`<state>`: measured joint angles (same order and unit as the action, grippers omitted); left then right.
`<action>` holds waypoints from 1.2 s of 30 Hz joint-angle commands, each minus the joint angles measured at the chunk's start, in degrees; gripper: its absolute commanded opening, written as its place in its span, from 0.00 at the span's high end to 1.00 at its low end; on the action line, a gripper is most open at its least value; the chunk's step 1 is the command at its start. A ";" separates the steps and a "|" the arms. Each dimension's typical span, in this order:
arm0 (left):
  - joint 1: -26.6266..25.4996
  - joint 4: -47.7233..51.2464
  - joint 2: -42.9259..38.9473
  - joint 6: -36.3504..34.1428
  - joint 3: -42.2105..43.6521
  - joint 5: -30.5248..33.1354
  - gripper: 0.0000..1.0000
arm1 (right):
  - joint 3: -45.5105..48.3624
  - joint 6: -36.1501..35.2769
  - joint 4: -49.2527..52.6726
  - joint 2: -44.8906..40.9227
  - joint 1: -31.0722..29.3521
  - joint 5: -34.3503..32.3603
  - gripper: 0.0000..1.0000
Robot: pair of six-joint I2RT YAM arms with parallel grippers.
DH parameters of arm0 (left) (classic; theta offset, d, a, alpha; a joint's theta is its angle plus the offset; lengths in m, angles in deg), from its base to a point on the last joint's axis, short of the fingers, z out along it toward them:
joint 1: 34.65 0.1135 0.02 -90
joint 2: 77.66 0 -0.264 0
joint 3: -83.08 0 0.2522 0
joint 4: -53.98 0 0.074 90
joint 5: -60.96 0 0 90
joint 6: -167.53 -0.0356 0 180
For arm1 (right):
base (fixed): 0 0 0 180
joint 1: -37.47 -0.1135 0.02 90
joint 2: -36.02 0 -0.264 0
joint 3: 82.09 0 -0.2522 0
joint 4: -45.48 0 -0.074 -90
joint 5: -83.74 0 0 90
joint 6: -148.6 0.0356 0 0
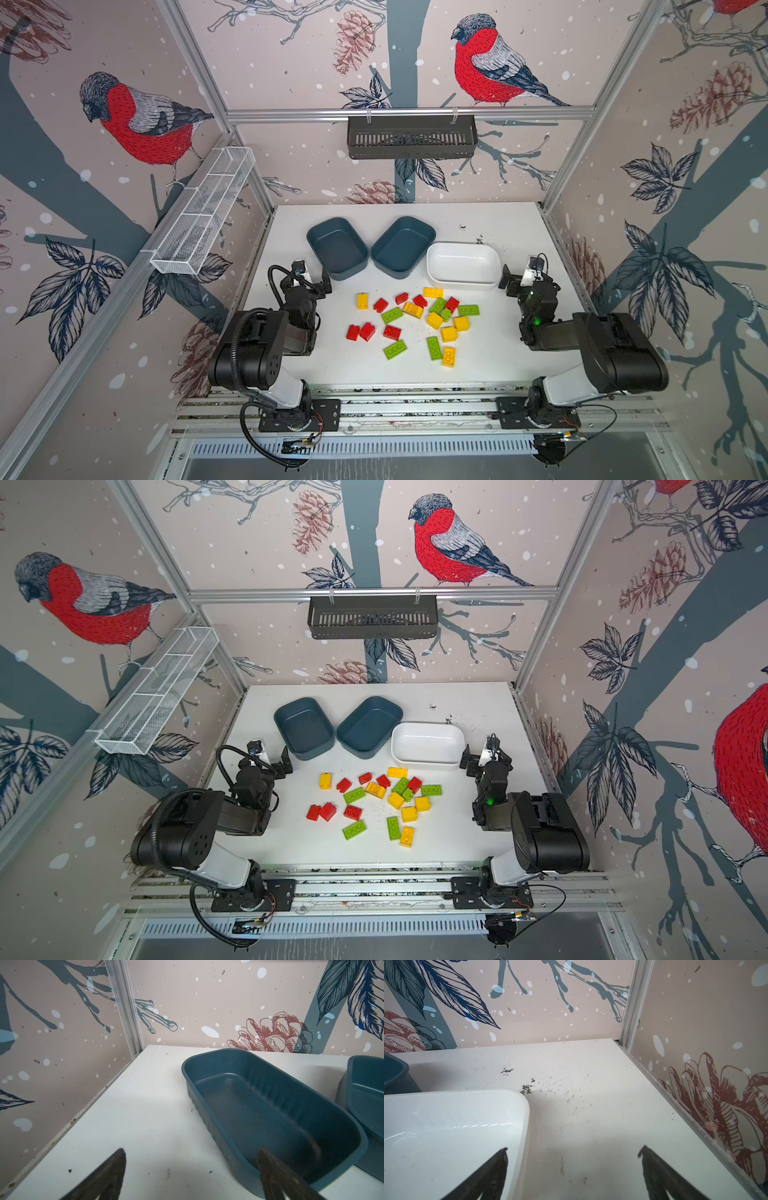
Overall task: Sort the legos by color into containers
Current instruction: 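Reach the left gripper toward a yellow brick while the right gripper rises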
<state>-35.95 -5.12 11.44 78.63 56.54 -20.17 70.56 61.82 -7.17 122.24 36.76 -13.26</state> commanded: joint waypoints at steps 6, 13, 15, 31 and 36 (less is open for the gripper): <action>0.05 -2.65 0.11 -0.49 -0.19 -0.27 0.02 | 0.00 0.73 -1.97 -0.18 0.00 0.02 0.01; 0.01 -2.81 0.10 -0.49 -0.18 -0.33 0.02 | -0.04 0.75 -1.87 -0.10 0.01 0.08 0.00; 0.07 -2.75 0.11 -0.49 -0.19 -0.27 0.03 | -0.04 0.78 -1.88 -0.08 0.02 0.06 0.01; -0.91 12.33 -15.15 -0.26 -2.18 2.56 0.02 | -2.89 -1.21 14.41 -14.13 -0.12 7.64 0.01; -0.90 38.02 -24.84 4.39 -11.04 3.22 0.02 | -4.87 -1.29 25.40 -23.41 -1.60 12.06 0.00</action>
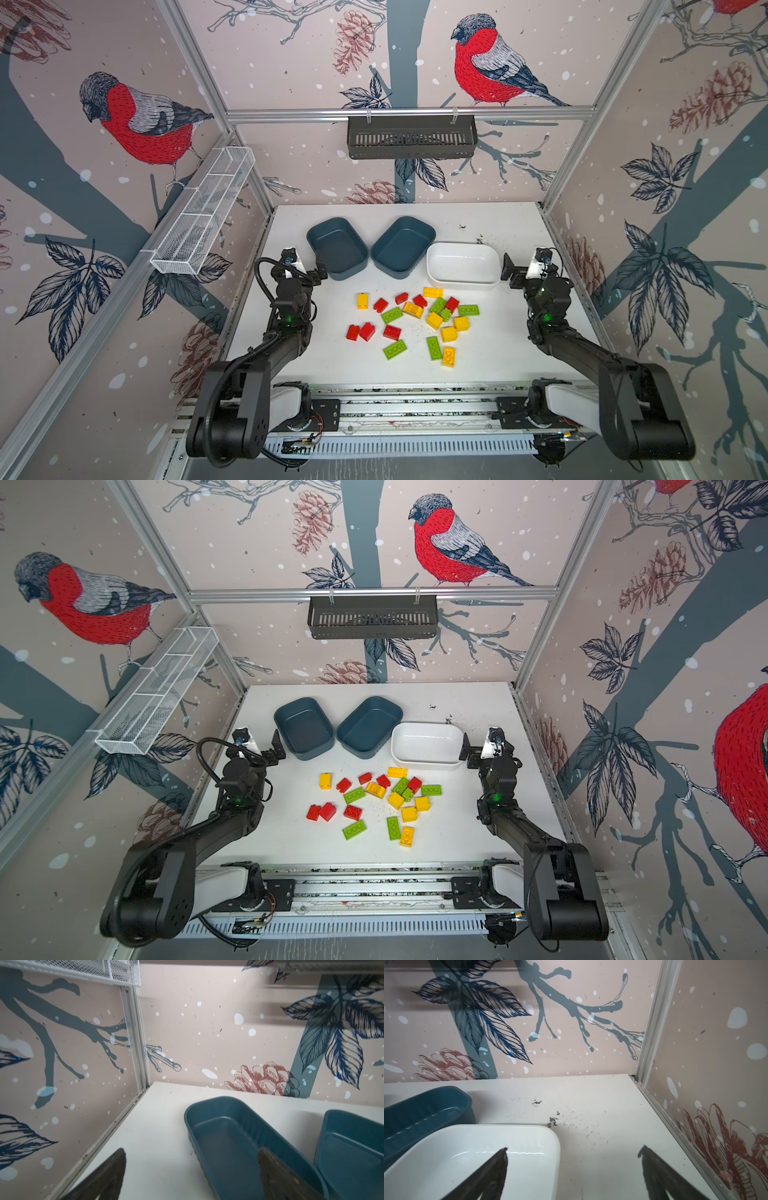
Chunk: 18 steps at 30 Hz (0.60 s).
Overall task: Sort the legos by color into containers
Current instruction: 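Reach the left gripper toward a yellow brick while the right gripper rises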
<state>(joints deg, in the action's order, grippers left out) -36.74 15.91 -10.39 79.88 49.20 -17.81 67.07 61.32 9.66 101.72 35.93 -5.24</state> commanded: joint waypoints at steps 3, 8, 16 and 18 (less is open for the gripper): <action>-0.26 31.67 -5.99 6.42 -9.80 -1.59 0.02 | -3.91 -2.12 17.91 -7.04 -2.25 6.69 0.00; -1.39 52.55 -6.33 12.22 -17.86 -4.70 0.03 | -7.87 -2.76 30.72 -12.33 -4.75 11.26 0.00; -6.18 73.74 -2.93 12.33 -25.92 -16.43 0.04 | -15.18 -2.74 46.73 -12.88 -11.74 18.34 0.01; -7.70 74.41 -2.84 14.55 -25.32 -17.87 0.06 | -16.79 -2.29 49.40 -12.26 -13.38 20.02 0.01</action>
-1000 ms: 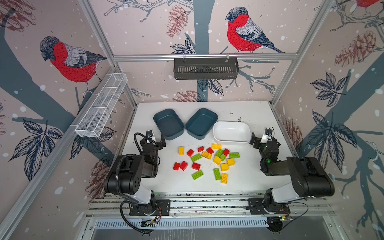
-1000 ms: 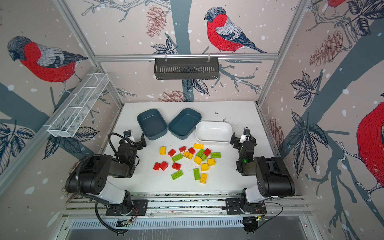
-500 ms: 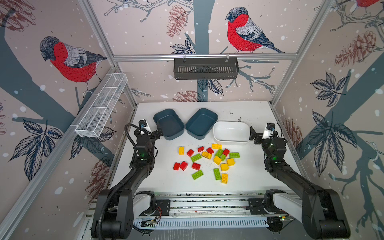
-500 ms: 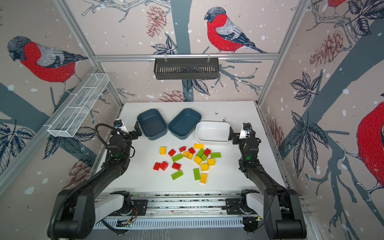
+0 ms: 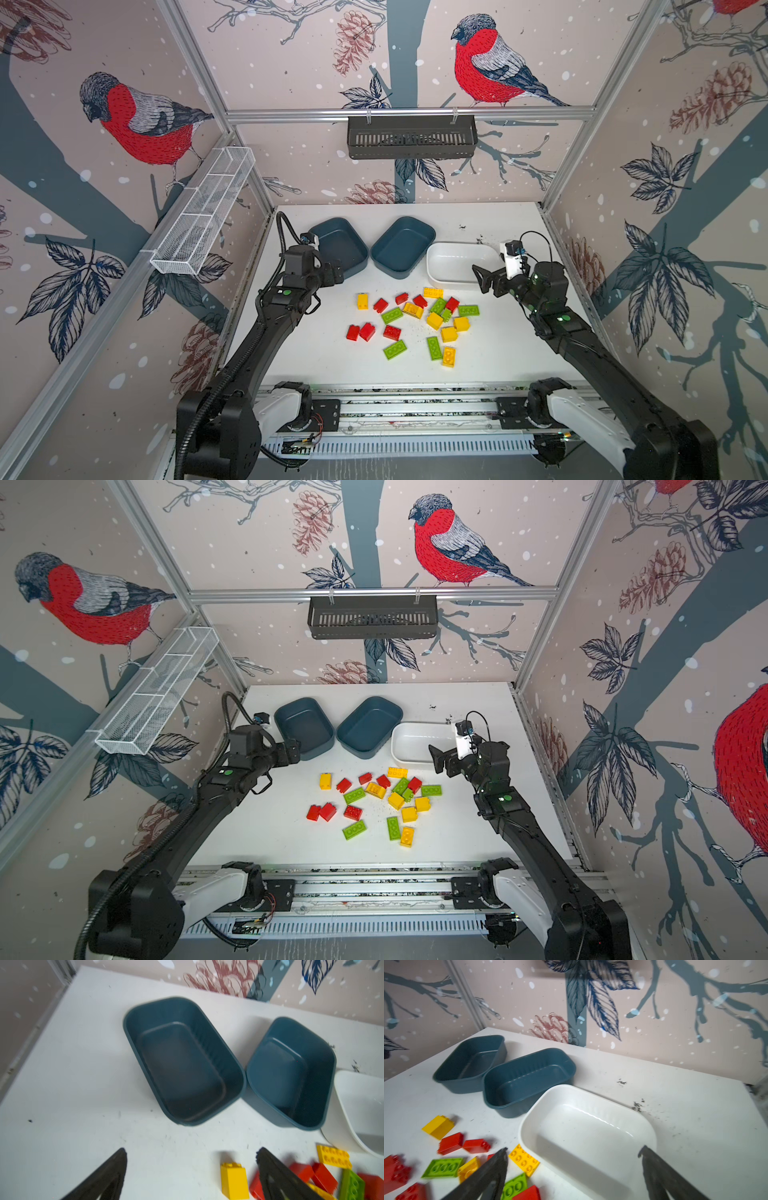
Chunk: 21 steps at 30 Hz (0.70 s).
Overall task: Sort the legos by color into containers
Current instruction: 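Reach the left gripper toward a yellow brick while the right gripper rises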
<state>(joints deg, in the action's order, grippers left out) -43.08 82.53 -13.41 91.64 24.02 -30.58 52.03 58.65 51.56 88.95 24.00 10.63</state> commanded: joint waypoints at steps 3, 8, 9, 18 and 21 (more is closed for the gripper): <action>-3.77 6.65 0.56 6.00 2.01 -6.85 0.08 | -3.65 0.56 10.49 1.62 -3.54 6.67 0.01; -9.40 2.77 4.01 8.29 3.56 -6.14 0.12 | -5.49 0.06 12.91 4.52 -6.17 9.65 0.01; -10.28 1.98 5.00 8.54 3.55 -5.69 0.14 | -5.58 -0.03 12.82 4.99 -6.62 9.66 0.00; -16.89 0.95 15.92 8.24 0.86 0.92 0.21 | -7.08 -0.93 12.07 8.89 -9.50 8.21 0.01; -17.58 5.14 20.94 9.49 -2.15 4.27 0.26 | -7.12 -1.02 12.16 9.47 -10.16 7.95 0.01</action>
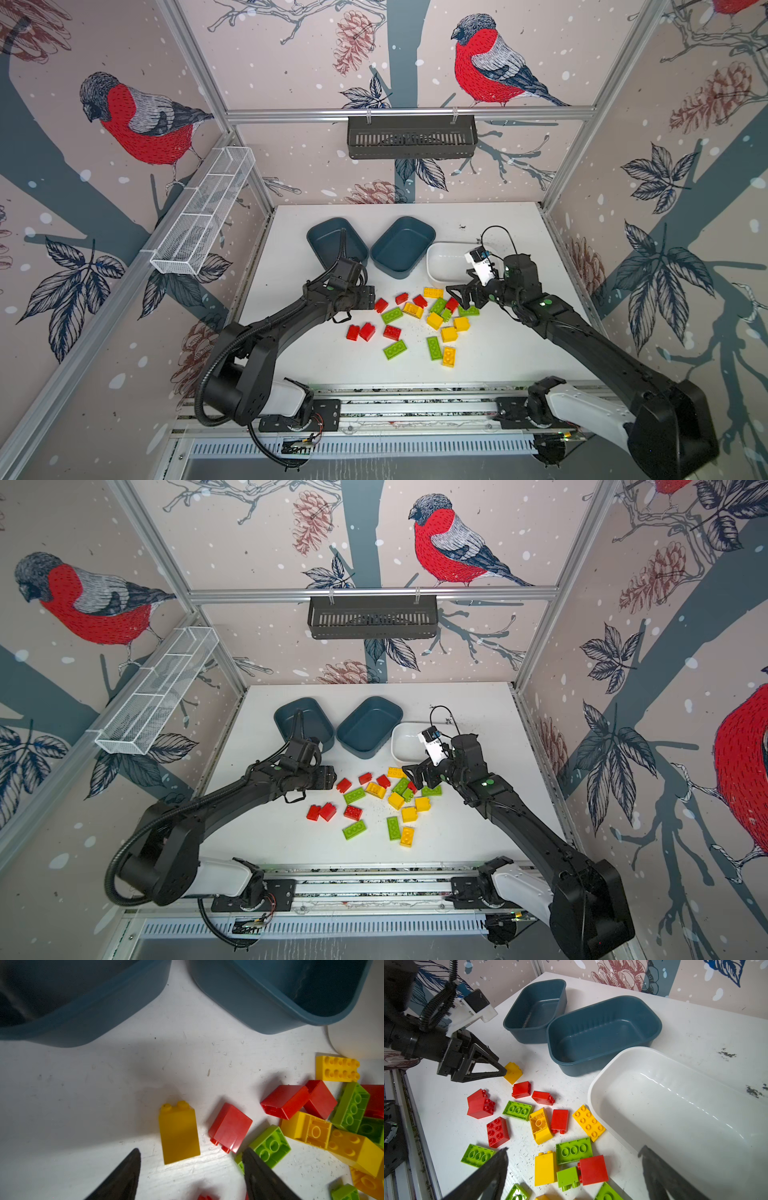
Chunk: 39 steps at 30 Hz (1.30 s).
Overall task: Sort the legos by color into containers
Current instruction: 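Reach the left gripper toward a yellow brick while the right gripper rises, then grasp the tall yellow brick with the left gripper and lift it, then carry the yellow brick over the outer teal bin and release it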
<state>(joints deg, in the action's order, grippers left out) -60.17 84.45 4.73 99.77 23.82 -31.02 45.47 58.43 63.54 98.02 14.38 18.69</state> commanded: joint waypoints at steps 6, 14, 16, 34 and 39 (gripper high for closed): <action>-2.32 2.68 7.26 2.28 -2.92 7.81 0.36 | -0.27 -1.14 0.45 0.90 -1.73 -1.39 0.01; -3.27 1.91 9.90 2.74 -3.36 9.17 0.58 | 0.18 -1.52 1.15 0.76 -1.73 -2.10 0.01; -3.31 2.43 9.68 2.77 -3.88 9.54 0.62 | 0.18 -1.51 1.23 0.65 -1.73 -2.10 0.01; 6.63 17.76 11.02 -4.30 -30.03 18.67 0.68 | -5.42 -0.19 -2.24 4.56 -1.68 -0.48 0.01; 12.11 14.57 19.81 -4.66 -35.55 19.57 0.68 | -7.87 -0.97 -2.24 7.41 -1.78 0.35 0.00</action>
<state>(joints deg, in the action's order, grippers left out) -49.75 99.47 21.74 95.64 -9.99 -13.55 38.54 57.34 63.04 104.73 12.67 17.71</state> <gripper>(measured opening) 0.344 0.996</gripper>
